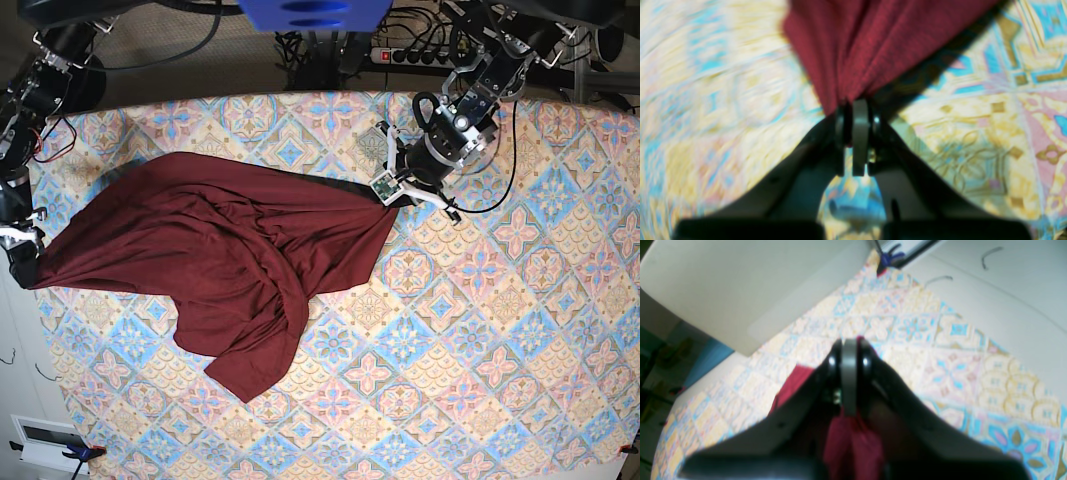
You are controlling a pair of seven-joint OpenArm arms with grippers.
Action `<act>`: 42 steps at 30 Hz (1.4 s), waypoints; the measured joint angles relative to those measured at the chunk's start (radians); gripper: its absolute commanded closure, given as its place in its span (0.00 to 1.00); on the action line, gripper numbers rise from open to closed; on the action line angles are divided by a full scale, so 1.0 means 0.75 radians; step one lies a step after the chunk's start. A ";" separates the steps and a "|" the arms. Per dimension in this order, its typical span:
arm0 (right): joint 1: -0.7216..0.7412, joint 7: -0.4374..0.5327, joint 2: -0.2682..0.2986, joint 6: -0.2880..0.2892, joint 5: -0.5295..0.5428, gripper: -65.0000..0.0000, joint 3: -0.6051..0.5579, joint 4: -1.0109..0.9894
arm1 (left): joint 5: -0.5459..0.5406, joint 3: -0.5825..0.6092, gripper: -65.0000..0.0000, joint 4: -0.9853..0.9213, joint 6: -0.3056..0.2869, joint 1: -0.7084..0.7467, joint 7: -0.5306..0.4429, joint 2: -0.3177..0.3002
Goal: Layout the t-shirt on the table in an organized manner, then fold the t-shirt properly
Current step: 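Pull the shirt with the left gripper away from the right gripper, release, then regrasp the shirt edge with the left gripper and pull it outward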
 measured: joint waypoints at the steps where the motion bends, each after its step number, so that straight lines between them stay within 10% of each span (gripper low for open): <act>1: -0.001 0.001 -0.001 0.002 0.001 0.99 0.000 0.000 | 0.000 -0.041 1.00 0.014 0.000 0.050 -0.005 0.002; 7: -0.008 -0.004 -0.041 0.005 0.003 0.99 -0.001 -0.012 | 0.000 -0.163 1.00 0.014 -0.013 0.246 0.021 0.005; 13: -0.007 0.001 -0.037 -0.002 0.001 0.99 0.010 -0.049 | -0.039 -0.171 0.71 0.043 -0.008 0.229 0.012 0.005; 27: -0.002 0.001 -0.041 0.002 0.002 0.99 0.061 -0.057 | -1.046 -0.524 0.49 0.009 0.000 -0.011 0.241 0.016; 42: 0.001 0.001 -0.040 0.001 0.001 0.99 0.053 -0.062 | -1.079 -0.249 0.50 -0.668 0.001 -0.562 0.251 0.178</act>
